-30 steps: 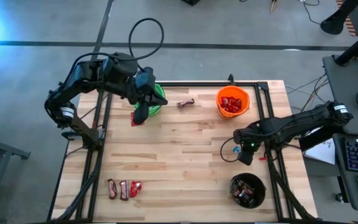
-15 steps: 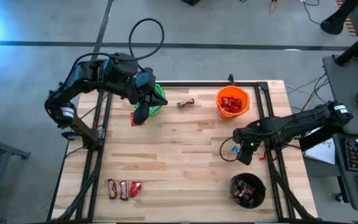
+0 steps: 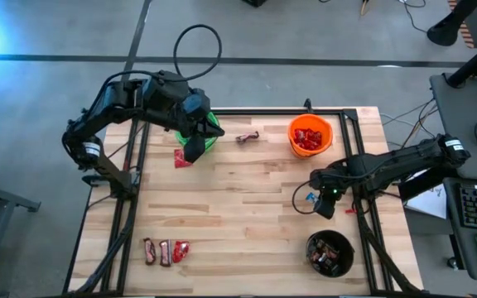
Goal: Sort candy
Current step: Put the white candy into the green bucket
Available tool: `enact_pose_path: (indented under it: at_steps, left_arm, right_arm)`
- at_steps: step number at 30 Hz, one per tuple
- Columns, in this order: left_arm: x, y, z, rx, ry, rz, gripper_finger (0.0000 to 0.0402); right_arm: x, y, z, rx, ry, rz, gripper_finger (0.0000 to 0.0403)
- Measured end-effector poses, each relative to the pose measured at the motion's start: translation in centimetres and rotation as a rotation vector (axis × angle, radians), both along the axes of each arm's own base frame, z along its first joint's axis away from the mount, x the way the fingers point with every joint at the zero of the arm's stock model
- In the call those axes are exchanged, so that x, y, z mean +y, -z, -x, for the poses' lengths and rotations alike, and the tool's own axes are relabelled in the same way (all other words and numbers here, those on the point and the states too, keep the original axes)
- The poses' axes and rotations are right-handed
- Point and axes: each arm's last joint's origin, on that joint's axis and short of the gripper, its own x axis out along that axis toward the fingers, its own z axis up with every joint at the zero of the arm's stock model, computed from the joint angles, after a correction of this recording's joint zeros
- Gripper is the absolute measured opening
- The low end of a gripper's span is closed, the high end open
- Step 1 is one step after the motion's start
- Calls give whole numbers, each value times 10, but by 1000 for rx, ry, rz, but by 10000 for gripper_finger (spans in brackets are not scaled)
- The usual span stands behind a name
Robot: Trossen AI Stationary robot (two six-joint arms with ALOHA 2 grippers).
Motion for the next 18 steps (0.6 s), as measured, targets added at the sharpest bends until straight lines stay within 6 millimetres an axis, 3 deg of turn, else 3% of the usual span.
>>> enact_pose_path:
  at_steps: [8,18]
  left_arm:
    - [-1,4,3,49,16,32,13]
    - [-2,4,3,54,28,91,116]
  right_arm:
    - [0,-10,-5,-44,-4,19,9]
    - [-1,-34,-15,-150,21,96,9]
